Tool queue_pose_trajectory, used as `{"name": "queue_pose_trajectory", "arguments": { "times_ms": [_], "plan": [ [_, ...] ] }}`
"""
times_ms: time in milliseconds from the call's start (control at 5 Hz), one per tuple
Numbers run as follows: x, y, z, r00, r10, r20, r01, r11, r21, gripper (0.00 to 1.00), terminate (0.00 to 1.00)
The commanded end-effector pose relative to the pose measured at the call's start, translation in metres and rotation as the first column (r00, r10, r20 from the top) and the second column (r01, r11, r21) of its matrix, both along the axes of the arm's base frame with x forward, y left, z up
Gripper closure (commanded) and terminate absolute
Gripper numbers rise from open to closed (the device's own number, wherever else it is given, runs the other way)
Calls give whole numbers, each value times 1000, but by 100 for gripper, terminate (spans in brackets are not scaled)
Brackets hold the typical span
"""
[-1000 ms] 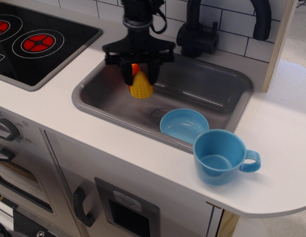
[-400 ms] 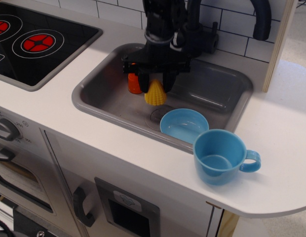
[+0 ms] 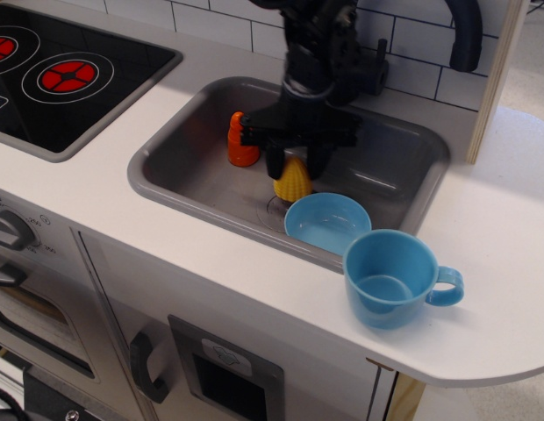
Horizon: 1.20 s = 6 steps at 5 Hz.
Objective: Take corn out of bowl sink
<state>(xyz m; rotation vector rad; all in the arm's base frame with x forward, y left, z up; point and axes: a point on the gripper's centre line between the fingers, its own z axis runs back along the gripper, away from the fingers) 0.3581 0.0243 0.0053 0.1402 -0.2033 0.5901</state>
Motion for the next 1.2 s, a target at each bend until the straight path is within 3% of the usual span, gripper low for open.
{"name": "queue_pose_trajectory", "arguments": {
  "times_ms": [0, 400, 800, 1000],
  "plan": [
    [16, -1, 21, 999, 20, 50, -20, 1000, 2, 0, 0],
    [13, 0, 58, 997, -7, 79, 10, 999, -44, 0, 0],
    [13, 0, 58, 997, -7, 79, 10, 999, -44, 0, 0],
    [13, 0, 58, 997, -7, 79, 10, 999, -44, 0, 100]
  ]
}}
